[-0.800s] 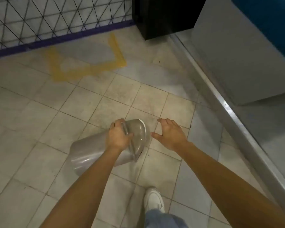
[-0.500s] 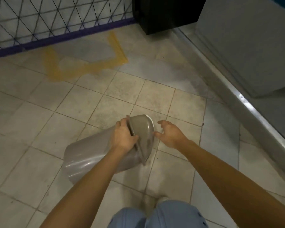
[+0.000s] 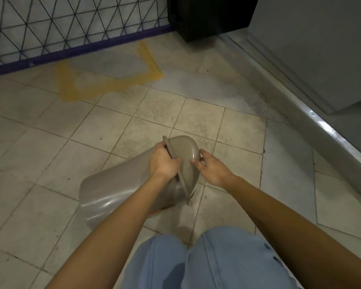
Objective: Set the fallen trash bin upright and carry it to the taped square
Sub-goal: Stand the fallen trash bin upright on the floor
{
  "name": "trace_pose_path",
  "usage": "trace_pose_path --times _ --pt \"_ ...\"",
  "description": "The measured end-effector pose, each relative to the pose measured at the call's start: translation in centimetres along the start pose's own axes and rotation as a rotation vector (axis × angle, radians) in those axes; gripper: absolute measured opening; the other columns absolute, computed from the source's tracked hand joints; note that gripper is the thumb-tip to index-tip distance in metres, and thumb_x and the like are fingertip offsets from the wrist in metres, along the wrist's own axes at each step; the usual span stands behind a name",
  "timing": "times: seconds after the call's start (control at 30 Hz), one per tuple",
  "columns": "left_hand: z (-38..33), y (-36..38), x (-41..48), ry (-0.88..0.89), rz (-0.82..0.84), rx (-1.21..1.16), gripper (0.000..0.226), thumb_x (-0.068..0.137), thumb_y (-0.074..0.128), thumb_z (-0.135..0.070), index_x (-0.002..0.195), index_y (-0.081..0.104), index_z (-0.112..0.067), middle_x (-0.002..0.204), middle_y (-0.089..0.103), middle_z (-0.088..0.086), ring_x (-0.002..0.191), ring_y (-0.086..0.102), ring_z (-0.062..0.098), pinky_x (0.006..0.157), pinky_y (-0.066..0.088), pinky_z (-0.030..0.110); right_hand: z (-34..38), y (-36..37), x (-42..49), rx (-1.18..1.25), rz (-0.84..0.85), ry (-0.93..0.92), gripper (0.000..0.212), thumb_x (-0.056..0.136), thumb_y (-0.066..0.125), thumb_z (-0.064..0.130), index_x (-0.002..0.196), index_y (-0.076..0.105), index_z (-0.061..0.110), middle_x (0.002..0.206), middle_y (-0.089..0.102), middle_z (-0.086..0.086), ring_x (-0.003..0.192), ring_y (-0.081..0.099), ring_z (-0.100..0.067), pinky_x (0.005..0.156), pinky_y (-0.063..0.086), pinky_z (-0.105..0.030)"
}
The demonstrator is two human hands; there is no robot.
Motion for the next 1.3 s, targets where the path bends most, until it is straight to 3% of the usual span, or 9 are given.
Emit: trace_pose_path --times 0.13,0.2,0.3,0.43,0.57,0.7,0.87,1.0,1.3 --pt "0.1 -0.8 -0.4 0.002 -0.055 -0.081 0.062 0.078 0.067 -0.015 0.135 0.042 -0.013 0.102 0.068 0.010 0.092 0.065 0.025 0.070 0.046 0.027 0.1 -0.3 -0.3 -0.005 0.031 -0.024 0.058 0.097 0.030 0.044 0.148 0.021 0.017 0.151 0.035 -0.008 0.137 0.034 -0.023 0.108 0.025 -0.031" --pt "0.3 -1.5 -0.4 0.002 -0.073 -0.118 0.062 0.078 0.067 -0.016 0.135 0.041 -0.014 0.096 0.067 0.006 0.088 0.065 0.024 0.071 0.048 0.028 -0.1 -0.5 -0.4 0.006 0.027 -0.024 0.055 0.098 0.030 0.040 0.147 0.023 0.016 0.152 0.034 -0.007 0.139 0.031 -0.023 0.106 0.022 -0.027" --pt "0.2 -2.8 -0.2 -0.011 -0.094 -0.179 0.059 0.079 0.067 -0.019 0.132 0.042 -0.017 0.079 0.061 0.000 0.078 0.065 0.023 0.077 0.055 0.040 -0.8 -0.4 -0.5 0.026 0.045 0.028 0.056 0.098 0.034 0.038 0.148 0.021 0.016 0.150 0.037 -0.008 0.136 0.036 -0.023 0.101 0.025 -0.025" --pt "-0.2 -4.9 -0.1 -0.018 -0.122 -0.284 0.057 0.078 0.066 -0.019 0.129 0.043 -0.017 0.088 0.065 0.010 0.080 0.067 0.027 0.077 0.057 0.046 -1.3 -0.1 -0.7 0.029 0.072 0.111 0.065 0.095 0.044 0.033 0.149 0.012 0.013 0.150 0.035 -0.014 0.134 0.038 -0.027 0.104 0.030 -0.030" --pt "-0.7 -6.8 -0.3 -0.022 -0.153 -0.374 0.057 0.079 0.065 -0.018 0.131 0.044 -0.016 0.079 0.061 0.002 0.072 0.065 0.019 0.069 0.057 0.036 -1.1 0.0 -0.7 0.057 0.085 0.167 0.074 0.092 0.050 0.036 0.148 0.010 0.010 0.149 0.037 -0.015 0.133 0.040 -0.029 0.103 0.032 -0.032" --pt "-1.1 -7.9 -0.7 -0.011 -0.146 -0.493 0.056 0.080 0.065 -0.013 0.132 0.045 -0.015 0.070 0.059 -0.002 0.065 0.062 0.009 0.049 0.051 0.018 -0.8 0.0 -0.5 0.131 0.050 0.201 0.056 0.090 0.051 0.028 0.138 0.030 0.008 0.134 0.050 -0.016 0.113 0.051 -0.027 0.089 0.042 -0.034" --pt "-1.0 -8.4 -1.1 0.026 -0.100 -0.537 0.061 0.082 0.065 -0.012 0.138 0.040 -0.013 0.075 0.063 0.006 0.076 0.066 0.019 0.061 0.056 0.028 -0.6 0.3 -0.8 0.353 0.068 0.296 0.039 0.088 0.048 0.015 0.125 0.041 0.008 0.118 0.053 -0.012 0.099 0.055 -0.024 0.077 0.052 -0.032" --pt "-0.6 -9.1 -1.0 0.036 -0.107 -0.513 0.060 0.081 0.065 -0.014 0.136 0.042 -0.014 0.070 0.060 0.000 0.067 0.064 0.013 0.051 0.051 0.019 -0.2 0.4 -1.3 0.463 0.098 0.302 0.030 0.087 0.050 0.007 0.117 0.045 0.006 0.114 0.054 -0.015 0.092 0.056 -0.024 0.069 0.051 -0.029" --pt "0.8 -12.0 -0.6 0.062 -0.104 -0.470 0.057 0.083 0.062 -0.017 0.136 0.043 -0.014 0.076 0.056 0.001 0.065 0.061 0.011 0.049 0.049 0.015 1.7 -0.4 -2.7 0.564 0.123 0.257 0.038 0.082 0.062 0.012 0.116 0.044 0.008 0.097 0.059 -0.007 0.084 0.062 -0.020 0.064 0.052 -0.027"
Point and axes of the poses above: each hand's wrist, its own x-axis towards the middle knuckle, its own y-axis out of the palm, z = x × y, the point moved 5 cm from there along x, towards the middle knuckle
